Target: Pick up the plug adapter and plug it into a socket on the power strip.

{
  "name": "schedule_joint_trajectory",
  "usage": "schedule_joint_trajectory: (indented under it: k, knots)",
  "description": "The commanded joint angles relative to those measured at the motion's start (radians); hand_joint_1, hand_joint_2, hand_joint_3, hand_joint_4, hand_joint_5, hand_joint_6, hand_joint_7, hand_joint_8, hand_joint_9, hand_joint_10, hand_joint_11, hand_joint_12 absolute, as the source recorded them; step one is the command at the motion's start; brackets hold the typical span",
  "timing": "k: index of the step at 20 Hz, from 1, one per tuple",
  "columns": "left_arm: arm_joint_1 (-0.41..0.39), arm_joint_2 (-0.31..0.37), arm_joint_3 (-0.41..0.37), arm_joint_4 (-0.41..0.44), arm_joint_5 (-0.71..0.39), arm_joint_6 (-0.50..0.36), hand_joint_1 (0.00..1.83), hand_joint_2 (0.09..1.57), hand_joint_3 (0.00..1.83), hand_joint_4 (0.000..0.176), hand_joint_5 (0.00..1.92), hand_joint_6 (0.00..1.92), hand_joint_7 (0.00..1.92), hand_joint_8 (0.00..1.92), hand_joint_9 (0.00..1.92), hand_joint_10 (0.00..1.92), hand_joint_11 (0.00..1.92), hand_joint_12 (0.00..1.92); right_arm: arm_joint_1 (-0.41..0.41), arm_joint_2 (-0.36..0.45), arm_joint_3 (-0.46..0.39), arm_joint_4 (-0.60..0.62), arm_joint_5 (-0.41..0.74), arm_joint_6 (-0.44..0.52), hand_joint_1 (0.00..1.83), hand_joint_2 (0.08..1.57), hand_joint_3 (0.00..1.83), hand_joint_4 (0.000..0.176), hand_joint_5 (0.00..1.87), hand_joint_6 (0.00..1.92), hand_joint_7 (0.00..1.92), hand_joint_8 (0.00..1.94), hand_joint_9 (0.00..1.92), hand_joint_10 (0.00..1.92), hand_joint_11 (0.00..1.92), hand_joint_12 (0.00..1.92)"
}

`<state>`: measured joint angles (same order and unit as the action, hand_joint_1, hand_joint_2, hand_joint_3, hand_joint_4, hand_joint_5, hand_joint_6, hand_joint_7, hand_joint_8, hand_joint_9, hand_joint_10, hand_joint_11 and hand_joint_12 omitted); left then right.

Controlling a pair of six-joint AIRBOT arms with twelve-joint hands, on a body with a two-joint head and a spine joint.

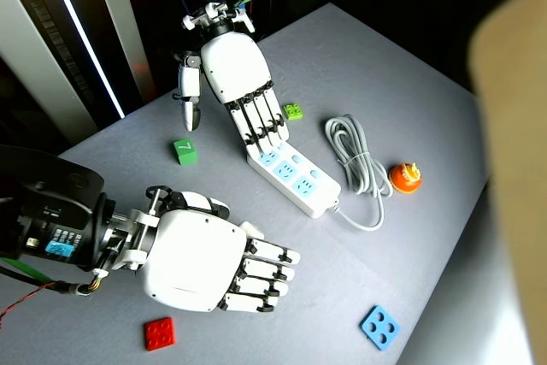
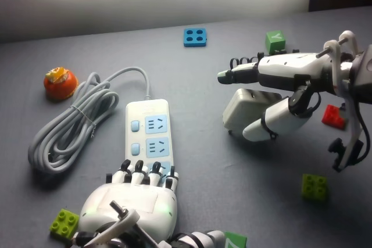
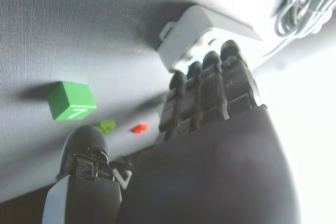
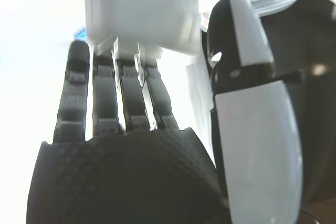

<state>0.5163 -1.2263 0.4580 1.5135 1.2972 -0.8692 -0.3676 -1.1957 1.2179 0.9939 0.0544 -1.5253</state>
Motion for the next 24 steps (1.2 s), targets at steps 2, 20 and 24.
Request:
schedule_joint_trajectory:
  k: [2, 20, 24]
  knots:
    - [0.003, 0.000, -0.010, 0.081, 0.040, -0.001, 0.00, 1.21, 0.00, 0.000, 0.02, 0.00, 0.00, 0.00, 0.00, 0.00, 0.00, 0.00, 0.006, -0.005, 0.013, 0.000, 0.072, -0.002, 0.97, 1.05, 0.00, 0.000, 0.18, 0.00, 0.17, 0.00, 0.16, 0.00, 0.00, 0.47]
    - [0.012, 0.000, -0.015, 0.091, 0.042, -0.020, 0.00, 1.22, 0.00, 0.000, 0.01, 0.00, 0.00, 0.00, 0.00, 0.00, 0.00, 0.00, -0.015, -0.039, 0.040, 0.000, 0.091, -0.009, 0.98, 1.06, 0.00, 0.000, 0.29, 0.00, 0.28, 0.00, 0.26, 0.01, 0.00, 0.80]
    - [0.011, 0.000, -0.017, 0.091, 0.042, -0.029, 0.00, 1.22, 0.00, 0.000, 0.03, 0.01, 0.01, 0.00, 0.01, 0.00, 0.00, 0.00, -0.015, -0.042, 0.044, 0.000, 0.097, -0.009, 1.04, 1.06, 0.00, 0.000, 0.41, 0.01, 0.41, 0.01, 0.39, 0.01, 0.04, 0.98]
